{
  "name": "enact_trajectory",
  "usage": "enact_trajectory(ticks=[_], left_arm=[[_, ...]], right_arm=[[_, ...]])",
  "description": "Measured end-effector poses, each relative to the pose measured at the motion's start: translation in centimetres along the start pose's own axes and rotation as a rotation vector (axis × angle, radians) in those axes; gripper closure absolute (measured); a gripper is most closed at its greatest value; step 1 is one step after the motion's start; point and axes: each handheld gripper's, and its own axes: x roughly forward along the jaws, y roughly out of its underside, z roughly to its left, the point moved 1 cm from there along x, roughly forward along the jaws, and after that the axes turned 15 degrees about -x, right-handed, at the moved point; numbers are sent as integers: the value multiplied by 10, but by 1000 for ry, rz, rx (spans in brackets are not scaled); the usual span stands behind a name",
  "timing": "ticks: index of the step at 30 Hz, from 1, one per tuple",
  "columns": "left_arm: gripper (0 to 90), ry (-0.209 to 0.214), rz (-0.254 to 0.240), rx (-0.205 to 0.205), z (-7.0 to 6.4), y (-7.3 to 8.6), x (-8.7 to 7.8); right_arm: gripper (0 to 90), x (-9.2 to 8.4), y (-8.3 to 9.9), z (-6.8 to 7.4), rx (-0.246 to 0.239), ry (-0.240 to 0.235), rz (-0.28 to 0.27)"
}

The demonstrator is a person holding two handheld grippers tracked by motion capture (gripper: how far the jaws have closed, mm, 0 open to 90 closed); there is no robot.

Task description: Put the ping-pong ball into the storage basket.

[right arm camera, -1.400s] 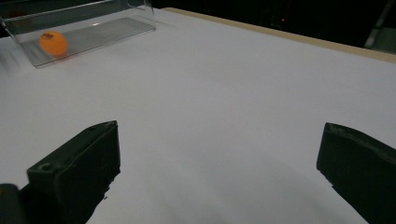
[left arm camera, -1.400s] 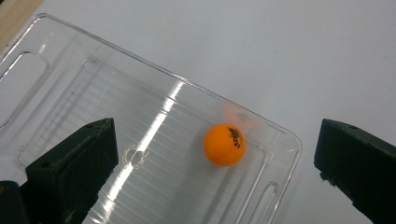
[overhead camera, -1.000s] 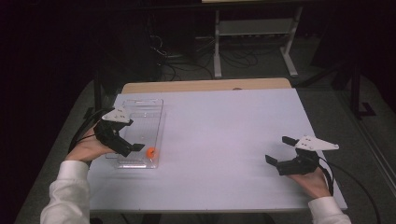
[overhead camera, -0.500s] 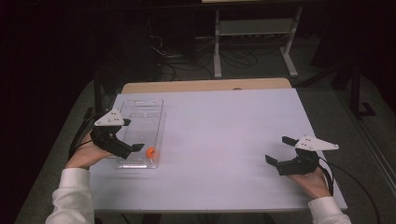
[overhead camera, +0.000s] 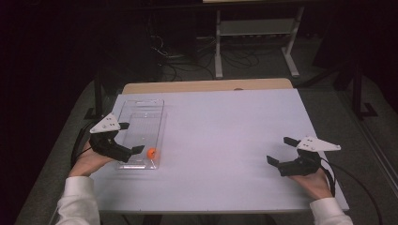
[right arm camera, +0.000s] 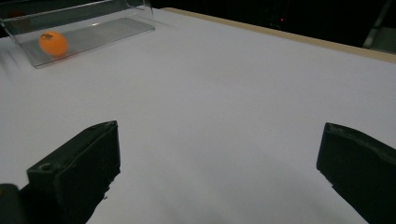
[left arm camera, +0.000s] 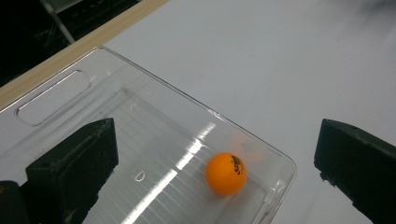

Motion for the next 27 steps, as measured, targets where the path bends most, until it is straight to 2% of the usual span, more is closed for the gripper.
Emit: enact_trajectory(ticks=[9,25,27], left_arm=[[0,-7,-82,-45,3,9,-3],[0,-36,-168,-62,-4,23,2],[0,-39,-191,-67,-6,25,2]], right_arm=[[0,0,0,0,1,2,-1],[0,-1,0,0,1,2,-2],[0,-1,0,0,1,1,-1]])
